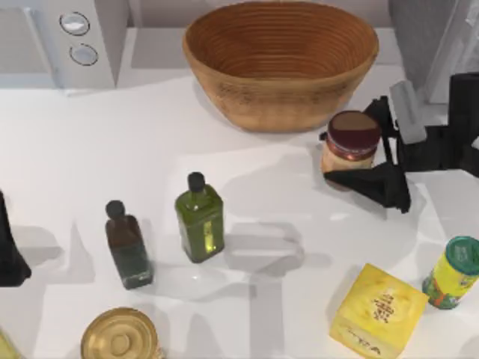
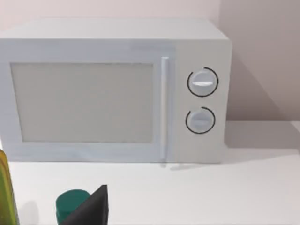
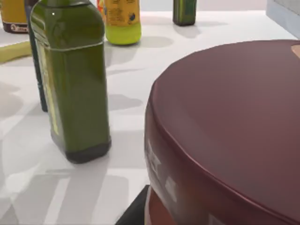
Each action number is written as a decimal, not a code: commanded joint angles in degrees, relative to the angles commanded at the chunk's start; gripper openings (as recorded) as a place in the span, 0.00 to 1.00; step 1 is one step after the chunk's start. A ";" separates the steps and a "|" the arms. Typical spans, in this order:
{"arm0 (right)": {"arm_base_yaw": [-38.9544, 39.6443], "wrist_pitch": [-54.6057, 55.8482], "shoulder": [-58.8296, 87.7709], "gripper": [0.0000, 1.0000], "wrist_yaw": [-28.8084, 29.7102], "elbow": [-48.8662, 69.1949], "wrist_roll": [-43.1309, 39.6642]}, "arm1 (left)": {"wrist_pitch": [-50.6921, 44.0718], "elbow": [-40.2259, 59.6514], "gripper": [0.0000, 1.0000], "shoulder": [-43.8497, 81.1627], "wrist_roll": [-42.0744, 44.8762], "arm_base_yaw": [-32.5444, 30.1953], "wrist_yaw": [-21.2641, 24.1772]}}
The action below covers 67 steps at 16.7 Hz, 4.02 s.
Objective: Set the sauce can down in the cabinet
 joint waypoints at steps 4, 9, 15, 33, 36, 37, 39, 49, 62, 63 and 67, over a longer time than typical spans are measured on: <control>-0.50 -11.22 -9.03 0.00 0.11 1.53 0.32 | 0.00 0.00 1.00 0.00 0.00 0.00 0.00; 0.11 -20.24 -16.93 0.00 -0.11 3.12 0.10 | 0.00 0.00 1.00 0.00 0.00 0.00 0.00; -0.13 -20.45 -17.52 0.00 0.26 2.76 0.37 | 0.00 0.00 1.00 0.00 0.00 0.00 0.00; -9.53 -33.88 -100.76 0.00 59.21 -45.08 28.99 | 0.00 0.00 1.00 0.00 0.00 0.00 0.00; -8.70 -33.54 -115.35 0.00 69.54 -54.18 32.22 | 0.00 0.00 1.00 0.00 0.00 0.00 0.00; -8.21 -33.20 -119.22 0.00 72.34 -56.67 32.90 | 0.00 0.00 1.00 0.00 0.00 0.00 0.00; -7.12 -32.36 -125.17 0.00 76.78 -60.66 33.75 | 0.00 0.00 1.00 0.00 0.00 0.00 0.00; -5.86 -31.59 -128.99 0.00 80.24 -63.27 34.22 | 0.00 0.00 1.00 0.00 0.00 0.00 0.00; -1.02 -47.49 -88.17 0.00 87.36 -8.91 35.99 | 0.00 0.00 1.00 0.00 0.00 0.00 0.00; -0.71 -49.18 -83.96 0.00 88.24 -3.07 36.24 | 0.00 0.00 1.00 0.00 0.00 0.00 0.00; 0.97 -55.36 -68.53 0.00 91.02 18.71 36.63 | 0.00 0.00 1.00 0.00 0.00 0.00 0.00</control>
